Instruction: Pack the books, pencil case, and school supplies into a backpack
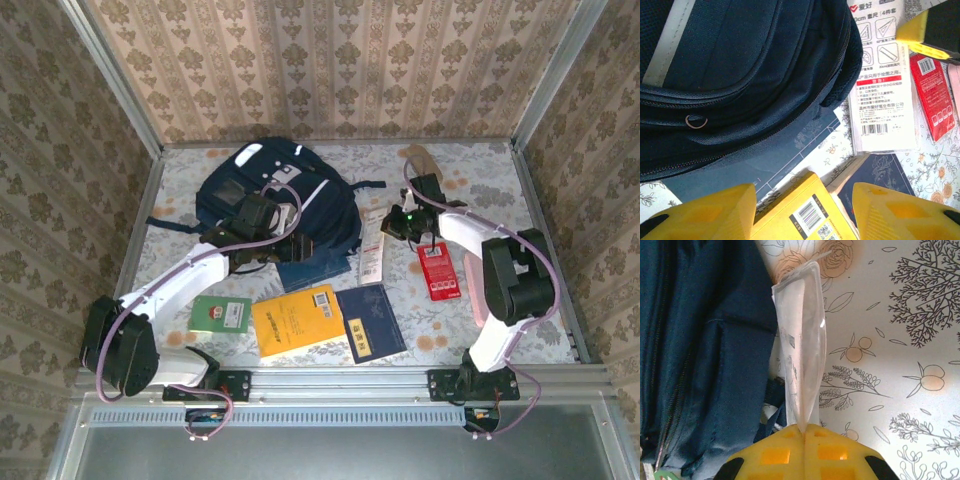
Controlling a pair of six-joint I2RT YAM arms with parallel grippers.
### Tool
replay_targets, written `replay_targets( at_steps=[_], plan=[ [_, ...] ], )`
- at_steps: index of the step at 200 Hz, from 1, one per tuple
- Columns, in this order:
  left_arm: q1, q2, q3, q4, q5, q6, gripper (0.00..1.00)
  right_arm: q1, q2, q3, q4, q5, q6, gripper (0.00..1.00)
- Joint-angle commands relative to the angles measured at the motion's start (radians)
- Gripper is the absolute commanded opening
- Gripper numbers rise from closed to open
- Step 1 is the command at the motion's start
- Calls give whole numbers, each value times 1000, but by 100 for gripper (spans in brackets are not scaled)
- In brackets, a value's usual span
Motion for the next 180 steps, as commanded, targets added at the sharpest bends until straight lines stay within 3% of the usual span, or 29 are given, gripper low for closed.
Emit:
replay_targets(
  at_steps=[1, 38, 57, 76, 98, 154, 180],
  plan=[
    [-5, -20, 23, 15, 4, 9, 56, -1, -96, -12, -5, -4, 10, 0],
    [21, -33, 39, 26, 53, 9, 63, 0, -195, 1, -35, -15, -9, 0],
    [41, -33, 55, 44, 78, -3, 78, 0, -238, 5, -35, -36, -5, 0],
    [52, -20, 80, 71, 118, -4, 85, 3, -277, 2, -2, -94, 21, 0],
    [67, 14, 109, 109, 182, -8, 87, 18, -293, 5, 56, -204, 60, 0],
    [108, 95, 117, 312, 464, -107, 88, 73, -326, -15, 178, -342, 147, 0],
    [109, 97, 97, 379, 513, -139, 87, 76, -328, -35, 242, -377, 207, 0]
  ],
)
